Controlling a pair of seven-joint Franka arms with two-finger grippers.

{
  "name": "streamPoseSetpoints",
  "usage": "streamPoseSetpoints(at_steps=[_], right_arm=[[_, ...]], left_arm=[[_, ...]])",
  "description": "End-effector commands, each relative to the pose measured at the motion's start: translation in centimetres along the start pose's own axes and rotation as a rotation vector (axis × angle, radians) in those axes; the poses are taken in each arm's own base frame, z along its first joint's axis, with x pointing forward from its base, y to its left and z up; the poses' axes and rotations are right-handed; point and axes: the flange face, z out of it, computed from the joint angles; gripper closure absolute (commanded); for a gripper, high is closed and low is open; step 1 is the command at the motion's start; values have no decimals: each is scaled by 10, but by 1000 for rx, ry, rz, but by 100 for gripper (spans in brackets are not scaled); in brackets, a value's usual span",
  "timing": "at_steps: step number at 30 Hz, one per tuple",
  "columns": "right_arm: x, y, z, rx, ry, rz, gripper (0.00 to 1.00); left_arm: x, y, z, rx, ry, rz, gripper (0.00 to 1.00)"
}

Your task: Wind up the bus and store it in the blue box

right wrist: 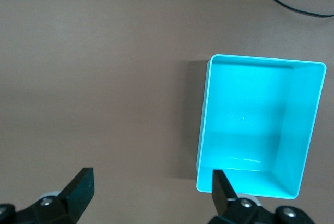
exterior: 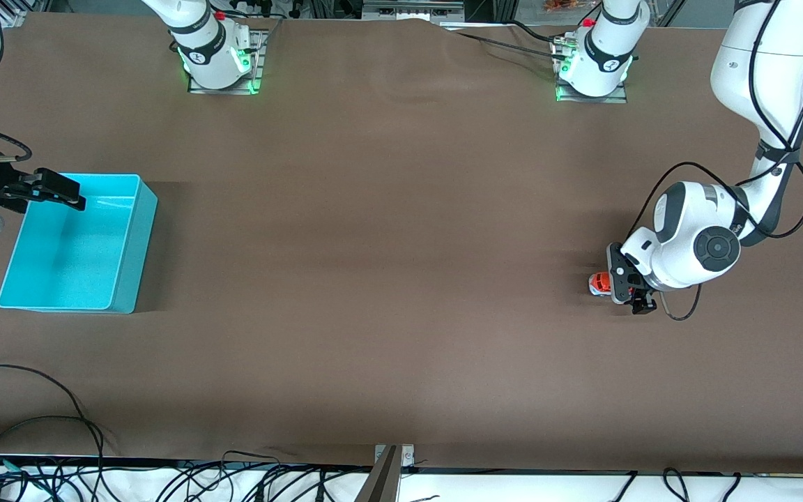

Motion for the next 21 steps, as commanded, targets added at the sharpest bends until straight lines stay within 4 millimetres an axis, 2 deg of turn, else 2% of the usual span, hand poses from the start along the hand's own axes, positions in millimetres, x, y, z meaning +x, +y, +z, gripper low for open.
streamPoseSetpoints(at_steps=[1,4,5,9,15,21], right_arm=[[0,-1,-4,-18,10,1,0],[0,-2,-4,-18,10,0,0],[0,-1,-4,-18,10,1,0],[0,-1,-4,-18,10,1,0],[0,-2,-4,-18,10,0,0],[0,-1,-4,-18,10,1,0]], left_arm=[[-4,4,3,20,-8,27,22],[-5,5,5,17,-7,25,47],[-5,5,5,17,-7,25,51],[6,5,3,19,1,39,55],[6,6,4,17,1,40,68],[7,7,6,13,2,42,73]])
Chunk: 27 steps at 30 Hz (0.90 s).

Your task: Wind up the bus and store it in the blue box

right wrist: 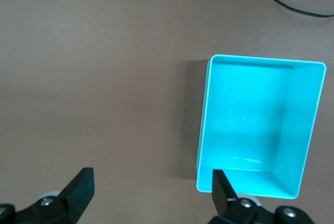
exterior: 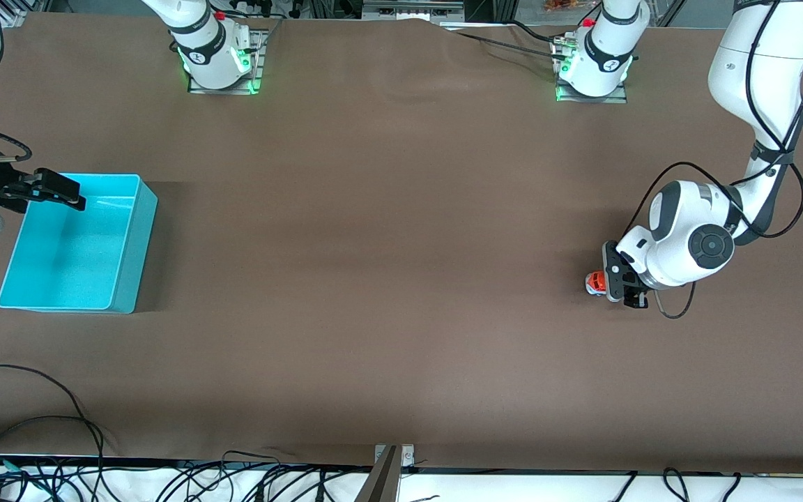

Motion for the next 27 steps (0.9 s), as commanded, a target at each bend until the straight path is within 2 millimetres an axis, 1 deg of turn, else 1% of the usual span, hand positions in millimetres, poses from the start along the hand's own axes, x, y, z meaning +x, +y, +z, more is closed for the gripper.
streamPoseSetpoints(at_steps=[1,4,8,11,16,20,23,27], right_arm=[[0,-1,-4,-18,10,1,0],[0,-1,-4,-18,10,1,0],[0,-1,-4,-18,10,1,0],[0,-1,-4,-18,10,1,0],[0,-1,-4,-18,10,1,0],[0,-1,-4,-18,10,1,0],[0,-1,-4,-18,10,1,0],[0,-1,-4,-18,10,0,0]], left_arm=[[-2,4,1,7,-12,26,73],[-3,4,2,5,-10,24,74],[-13,5,4,3,-10,9,79],[-18,7,7,-5,-9,0,79],[-39,7,9,-8,-7,-30,79],[-52,8,15,-17,-4,-29,79],[-56,8,20,-23,-2,-31,78],[-74,9,21,-24,-5,-53,78]])
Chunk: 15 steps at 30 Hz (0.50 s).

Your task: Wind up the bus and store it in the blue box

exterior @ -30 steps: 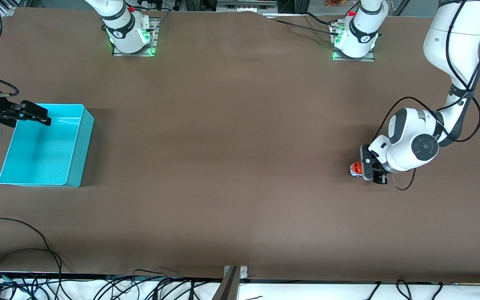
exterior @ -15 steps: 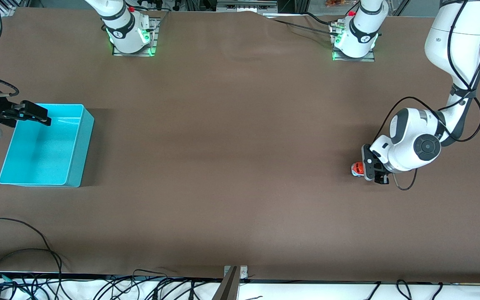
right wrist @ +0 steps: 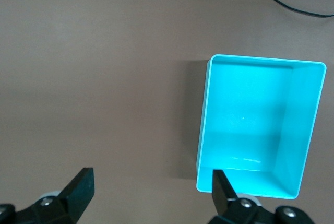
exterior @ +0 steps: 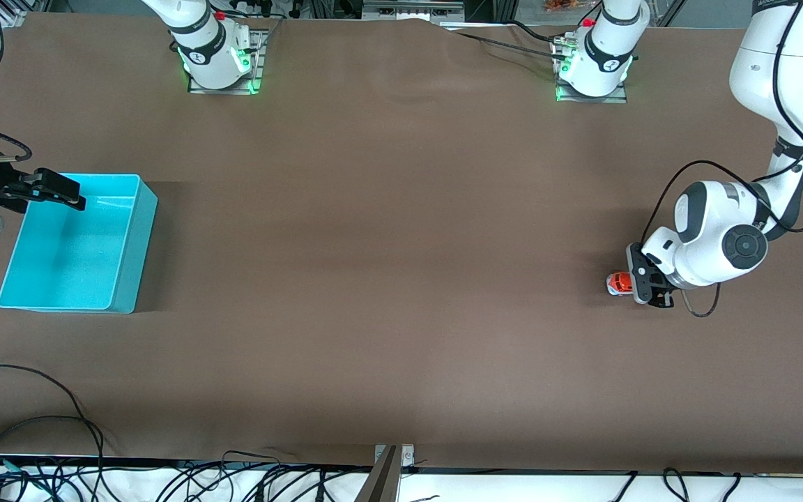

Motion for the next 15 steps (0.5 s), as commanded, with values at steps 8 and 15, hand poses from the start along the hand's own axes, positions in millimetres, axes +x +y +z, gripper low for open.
streamPoseSetpoints(at_steps=[8,15], right_arm=[[0,-2,-4,-15,10,0,0],[0,-5,-4,-14,10,-5,0]], left_arm=[[-58,8,19,-16,-42,19,78],[-91,8,24,3,-32,35,78]])
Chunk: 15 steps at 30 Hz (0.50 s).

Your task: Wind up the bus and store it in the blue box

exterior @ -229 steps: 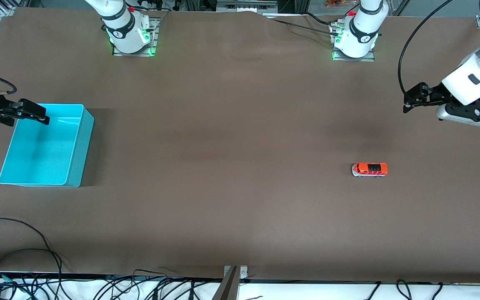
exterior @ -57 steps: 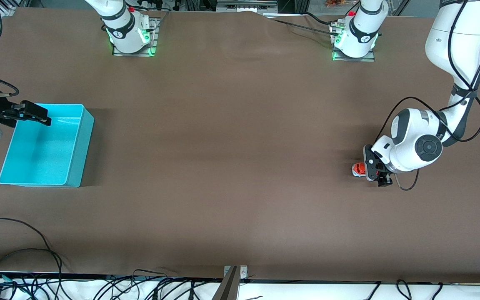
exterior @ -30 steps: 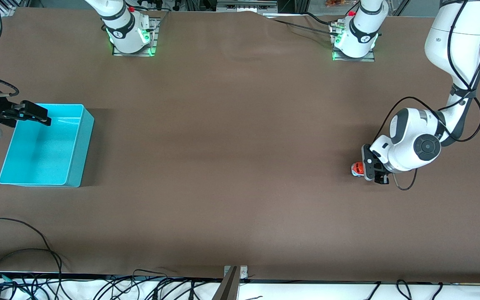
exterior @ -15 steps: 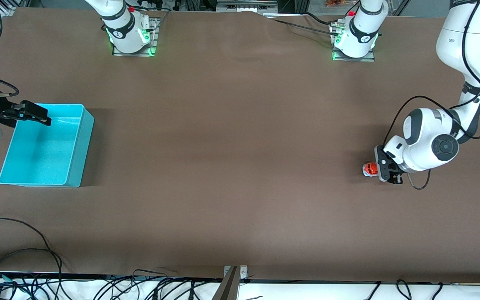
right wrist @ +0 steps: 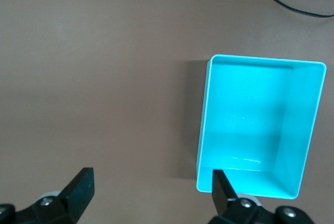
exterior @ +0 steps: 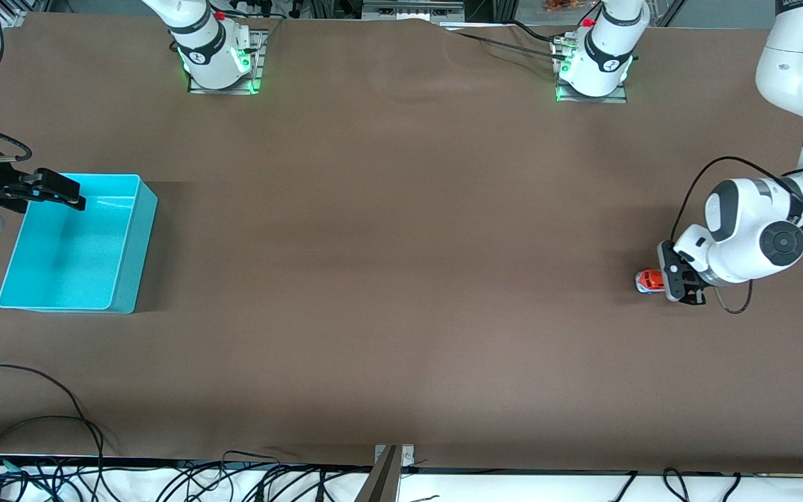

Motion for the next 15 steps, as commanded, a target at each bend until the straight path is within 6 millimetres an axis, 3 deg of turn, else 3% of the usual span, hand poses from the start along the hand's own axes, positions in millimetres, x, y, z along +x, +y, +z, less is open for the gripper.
streamPoseSetpoints(at_steps=[1,10,15], right_arm=[[0,-4,-4,-13,10,-4,0],[0,-3,-4,-14,10,-3,0],[0,-3,-4,-14,10,-3,0]], left_arm=[[-27,6,25,8,-1,43,78],[-66,10,43,32,14,59,78],[-86,13,44,44,15,65,78]])
